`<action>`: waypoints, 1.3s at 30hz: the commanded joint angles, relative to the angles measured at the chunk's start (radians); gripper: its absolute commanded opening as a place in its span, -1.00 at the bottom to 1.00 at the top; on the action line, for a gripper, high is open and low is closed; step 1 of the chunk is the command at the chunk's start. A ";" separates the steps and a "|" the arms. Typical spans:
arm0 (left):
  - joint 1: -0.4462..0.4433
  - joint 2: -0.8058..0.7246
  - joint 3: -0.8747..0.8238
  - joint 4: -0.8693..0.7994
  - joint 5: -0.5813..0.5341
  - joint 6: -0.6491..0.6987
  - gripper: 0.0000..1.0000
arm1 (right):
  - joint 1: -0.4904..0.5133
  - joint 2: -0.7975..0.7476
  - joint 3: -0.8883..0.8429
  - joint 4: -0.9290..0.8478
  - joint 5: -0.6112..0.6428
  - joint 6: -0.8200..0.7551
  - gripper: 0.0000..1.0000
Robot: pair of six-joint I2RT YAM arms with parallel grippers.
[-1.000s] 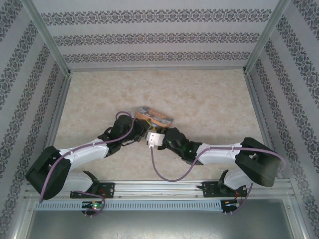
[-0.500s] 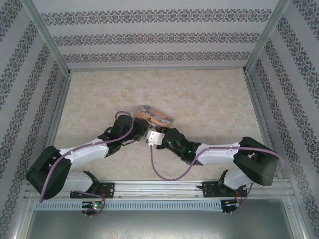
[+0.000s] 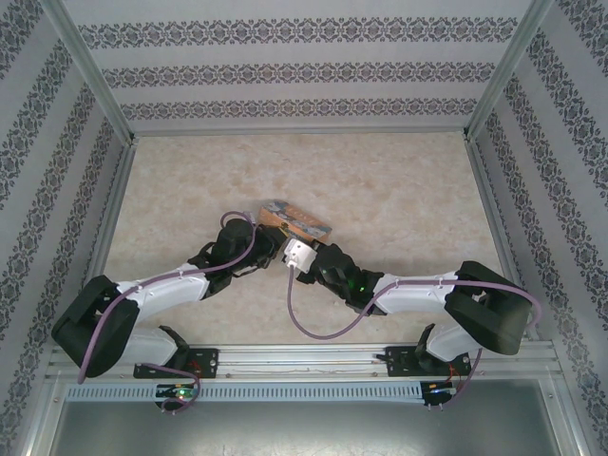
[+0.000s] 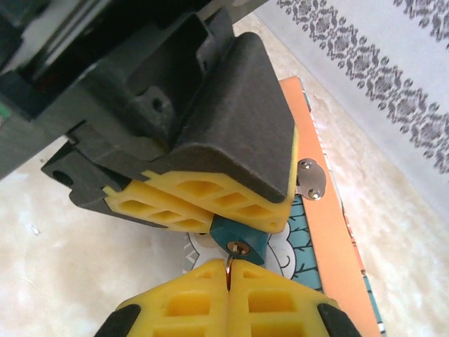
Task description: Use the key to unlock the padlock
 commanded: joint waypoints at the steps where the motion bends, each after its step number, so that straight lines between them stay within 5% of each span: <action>1: -0.023 0.027 0.016 0.058 0.065 -0.017 -1.00 | -0.021 -0.015 -0.013 0.081 -0.064 0.143 -1.00; 19: -0.091 0.259 0.051 0.231 0.065 -0.025 -0.93 | -0.110 0.063 -0.140 0.189 -0.148 0.224 -1.00; 31: -0.089 0.254 0.047 0.187 0.029 0.059 -0.17 | -0.129 0.086 -0.178 0.209 -0.164 0.268 -1.00; 39: -0.083 0.106 0.066 -0.025 -0.045 0.191 0.08 | -0.135 0.069 -0.228 0.212 -0.177 0.330 -1.00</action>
